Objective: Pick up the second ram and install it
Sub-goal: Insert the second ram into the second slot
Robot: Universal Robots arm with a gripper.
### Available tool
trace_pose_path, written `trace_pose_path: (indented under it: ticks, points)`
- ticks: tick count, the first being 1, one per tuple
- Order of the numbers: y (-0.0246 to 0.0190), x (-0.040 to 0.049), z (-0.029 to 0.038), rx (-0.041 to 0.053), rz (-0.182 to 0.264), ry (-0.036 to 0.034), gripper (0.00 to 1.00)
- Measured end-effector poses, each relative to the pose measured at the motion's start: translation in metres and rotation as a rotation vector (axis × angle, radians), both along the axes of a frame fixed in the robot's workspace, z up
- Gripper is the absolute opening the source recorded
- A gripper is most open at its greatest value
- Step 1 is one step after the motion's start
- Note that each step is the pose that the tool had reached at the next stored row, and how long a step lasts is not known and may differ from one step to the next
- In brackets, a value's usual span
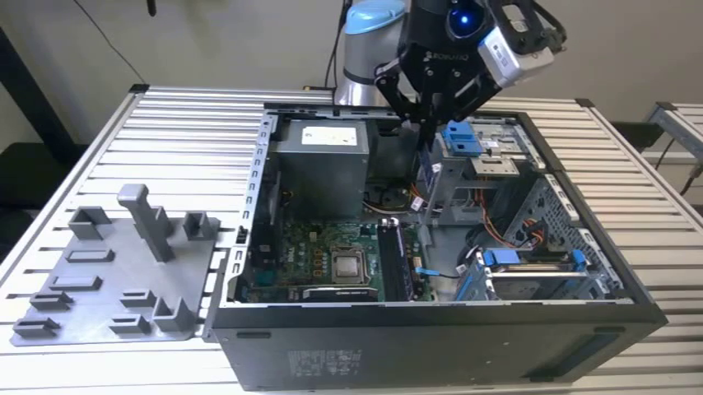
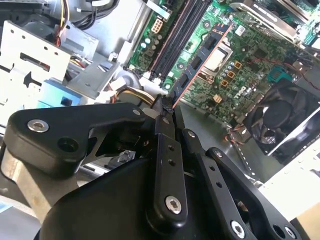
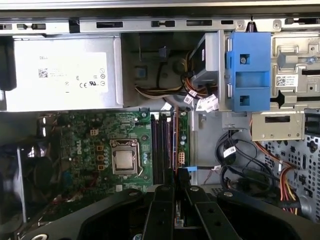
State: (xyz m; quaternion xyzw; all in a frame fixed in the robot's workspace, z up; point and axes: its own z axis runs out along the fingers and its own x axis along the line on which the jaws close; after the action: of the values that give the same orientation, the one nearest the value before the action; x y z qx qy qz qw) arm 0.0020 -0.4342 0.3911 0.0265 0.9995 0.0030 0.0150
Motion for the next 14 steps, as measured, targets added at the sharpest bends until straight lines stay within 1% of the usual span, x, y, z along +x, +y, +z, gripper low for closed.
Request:
trace_pose_path:
  ticks: [3,9,14]
  points:
    - [-0.0001,0.0023,-0.0026,-0.0057,0.000,0.0026,0.14]
    - [-0.0004,0.0028,-0.0116,-0.0102,0.000,0.0026,0.14]
    - [-0.0009,0.0038,-0.0172,-0.0131,0.000,0.0030,0.14]
